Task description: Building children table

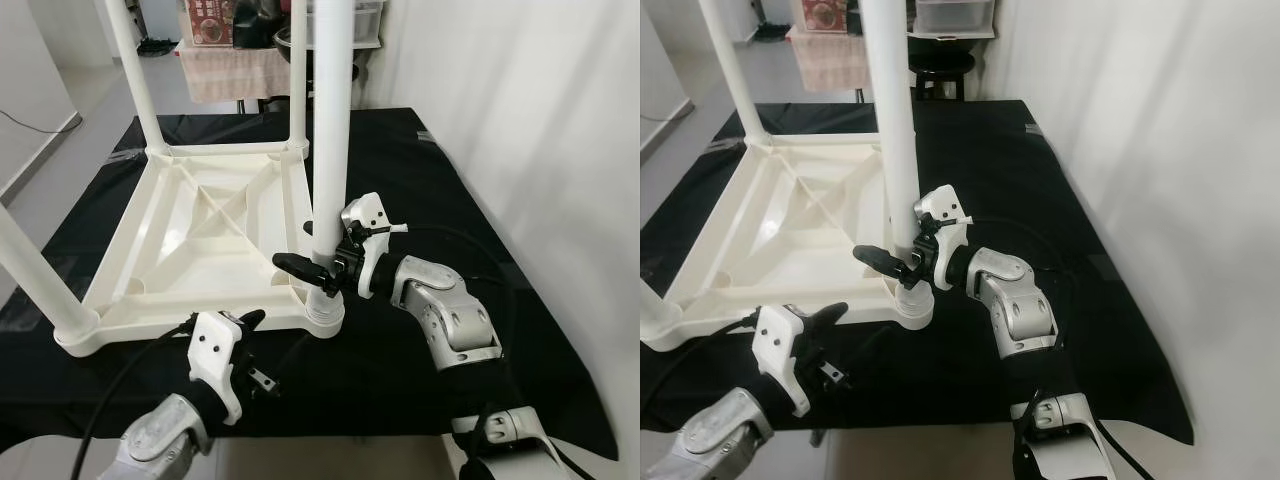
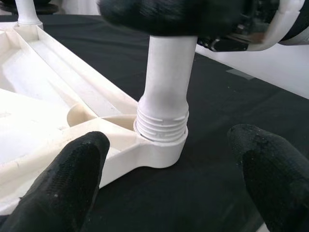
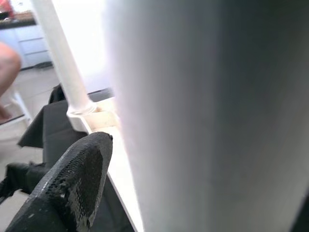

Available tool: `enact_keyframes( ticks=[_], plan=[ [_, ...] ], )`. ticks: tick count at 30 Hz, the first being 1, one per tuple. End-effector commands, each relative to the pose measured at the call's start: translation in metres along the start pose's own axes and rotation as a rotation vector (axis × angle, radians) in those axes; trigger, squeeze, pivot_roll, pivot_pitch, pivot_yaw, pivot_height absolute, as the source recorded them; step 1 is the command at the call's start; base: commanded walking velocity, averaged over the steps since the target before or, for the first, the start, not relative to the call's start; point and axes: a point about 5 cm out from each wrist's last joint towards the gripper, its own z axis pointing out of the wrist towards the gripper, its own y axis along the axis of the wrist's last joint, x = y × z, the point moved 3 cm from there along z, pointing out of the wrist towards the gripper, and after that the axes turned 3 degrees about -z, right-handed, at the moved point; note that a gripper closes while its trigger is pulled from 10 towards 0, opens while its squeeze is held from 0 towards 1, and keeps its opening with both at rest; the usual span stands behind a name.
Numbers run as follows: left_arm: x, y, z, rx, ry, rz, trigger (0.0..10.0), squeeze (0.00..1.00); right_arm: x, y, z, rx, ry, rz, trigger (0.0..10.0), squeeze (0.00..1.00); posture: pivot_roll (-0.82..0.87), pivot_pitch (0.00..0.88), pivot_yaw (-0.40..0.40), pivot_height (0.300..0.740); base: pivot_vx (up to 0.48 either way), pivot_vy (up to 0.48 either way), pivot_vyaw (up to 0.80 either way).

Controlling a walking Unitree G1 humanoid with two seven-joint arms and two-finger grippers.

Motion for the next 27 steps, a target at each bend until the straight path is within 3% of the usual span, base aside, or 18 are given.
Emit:
enact_keyframes(
  ticks=[1,4,5,10,11,17,18,19,20,21,22,24,25,26,27],
  plan=[
    [0.000,-0.004,0.000,0.011,-0.005,0.000,10.0,0.00,0.004,0.003,0.007,-0.015,0.078,-0.019,10.0,0.00,0.06,0.015,-0.054,0.740,0.000,0.000,0.00],
    [-0.001,-0.006,0.001,0.011,-0.009,-0.003,10.0,0.00,0.002,0.003,0.015,0.007,0.176,-0.033,10.0,0.00,0.08,0.012,-0.064,0.740,0.000,0.000,0.00],
    [-0.002,-0.006,0.001,0.011,-0.012,-0.007,10.0,0.00,0.001,0.003,0.018,0.016,0.204,-0.035,3.1,0.00,0.08,0.011,-0.067,0.740,0.000,0.000,0.00],
    [-0.002,-0.007,0.001,0.011,-0.013,-0.008,10.0,0.00,-0.001,0.003,0.019,0.018,0.220,-0.037,3.1,0.00,0.09,0.010,-0.072,0.740,0.000,0.000,0.00],
    [-0.003,-0.008,0.001,0.011,-0.013,-0.009,10.0,0.00,-0.002,0.002,0.020,0.026,0.231,-0.030,0.0,0.00,0.09,0.006,-0.074,0.740,0.000,0.000,0.00],
    [-0.003,-0.009,0.001,0.009,-0.012,-0.011,10.0,0.00,-0.008,-0.006,0.017,0.049,0.206,-0.020,0.0,0.00,0.08,0.001,-0.070,0.740,0.000,0.000,0.00],
    [-0.004,-0.009,0.001,0.008,-0.014,-0.013,10.0,0.00,-0.015,-0.015,0.010,0.089,0.131,-0.022,0.0,0.00,0.07,0.002,-0.071,0.740,0.000,0.000,0.00],
    [-0.004,-0.009,0.001,0.008,-0.014,-0.013,10.0,0.00,-0.015,-0.015,0.010,0.089,0.131,-0.022,0.0,0.00,0.07,0.002,-0.071,0.740,0.000,0.000,0.00],
    [-0.004,-0.010,0.001,0.006,-0.017,-0.014,10.0,0.00,-0.022,-0.027,0.003,0.145,0.036,-0.045,0.0,0.00,0.07,0.003,-0.072,0.740,0.000,0.000,0.00],
    [-0.004,-0.010,0.001,0.006,-0.017,-0.014,10.0,0.00,-0.022,-0.027,0.003,0.145,0.036,-0.045,0.0,0.00,0.07,0.003,-0.072,0.740,0.000,0.000,0.00],
    [-0.004,-0.009,0.001,0.005,-0.018,-0.015,10.0,0.00,-0.026,-0.039,-0.004,0.198,-0.055,-0.057,0.0,0.00,0.06,0.007,-0.077,0.740,0.000,0.000,0.00],
    [-0.004,-0.009,0.001,0.005,-0.018,-0.015,10.0,0.00,-0.026,-0.039,-0.004,0.198,-0.055,-0.057,0.0,0.00,0.06,0.007,-0.077,0.740,0.000,0.000,0.00],
    [-0.004,-0.008,0.000,0.002,-0.019,-0.015,10.0,0.00,-0.037,-0.054,-0.013,0.225,-0.431,0.023,0.0,0.00,0.04,0.013,-0.078,0.740,0.000,0.000,0.00],
    [-0.003,-0.008,0.000,0.001,-0.019,-0.014,10.0,0.00,-0.043,-0.066,-0.030,0.262,-0.711,0.092,0.0,0.00,0.04,0.013,-0.078,0.740,0.000,0.000,0.00],
    [-0.002,-0.007,0.000,-0.001,-0.020,-0.012,10.0,0.00,-0.014,-0.080,-0.036,0.291,-0.791,0.168,0.0,0.00,0.03,0.022,-0.062,0.740,0.000,0.000,0.00]
  ],
)
